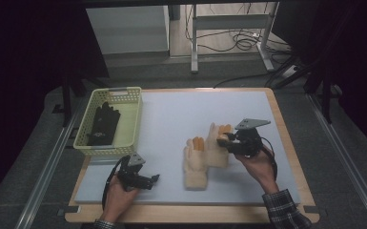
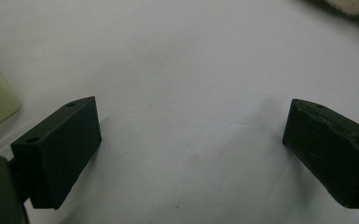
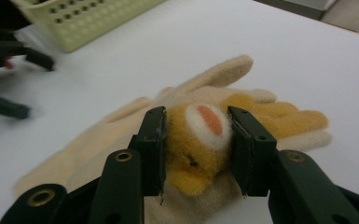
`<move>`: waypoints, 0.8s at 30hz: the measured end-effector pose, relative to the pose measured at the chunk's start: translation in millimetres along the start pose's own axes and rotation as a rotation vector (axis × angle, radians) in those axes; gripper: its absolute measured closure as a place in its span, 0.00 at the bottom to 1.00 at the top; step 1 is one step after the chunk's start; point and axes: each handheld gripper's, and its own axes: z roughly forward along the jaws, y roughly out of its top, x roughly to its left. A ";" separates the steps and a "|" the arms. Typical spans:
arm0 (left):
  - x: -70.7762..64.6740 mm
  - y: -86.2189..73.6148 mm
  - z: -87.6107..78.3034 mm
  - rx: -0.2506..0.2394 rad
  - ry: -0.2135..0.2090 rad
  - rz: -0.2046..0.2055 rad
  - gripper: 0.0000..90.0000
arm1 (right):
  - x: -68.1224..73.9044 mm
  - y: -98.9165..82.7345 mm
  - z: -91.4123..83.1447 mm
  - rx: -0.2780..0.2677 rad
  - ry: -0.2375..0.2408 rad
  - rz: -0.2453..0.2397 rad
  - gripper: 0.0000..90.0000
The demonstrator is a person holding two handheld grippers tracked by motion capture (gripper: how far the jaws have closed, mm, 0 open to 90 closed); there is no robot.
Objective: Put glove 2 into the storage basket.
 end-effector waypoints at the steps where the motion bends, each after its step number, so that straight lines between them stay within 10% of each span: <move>1: 0.0 0.0 0.0 0.000 0.000 0.000 0.05 | 16.0 -1.2 1.6 0.000 0.033 -0.025 0.65; 14: -0.1 -0.1 -0.1 0.000 0.001 0.001 0.05 | 67.9 -7.9 40.8 0.019 0.107 -0.143 0.63; 24: -0.1 -0.1 -0.4 0.003 0.000 0.003 0.05 | 64.7 -33.0 67.1 0.082 0.070 -0.118 0.40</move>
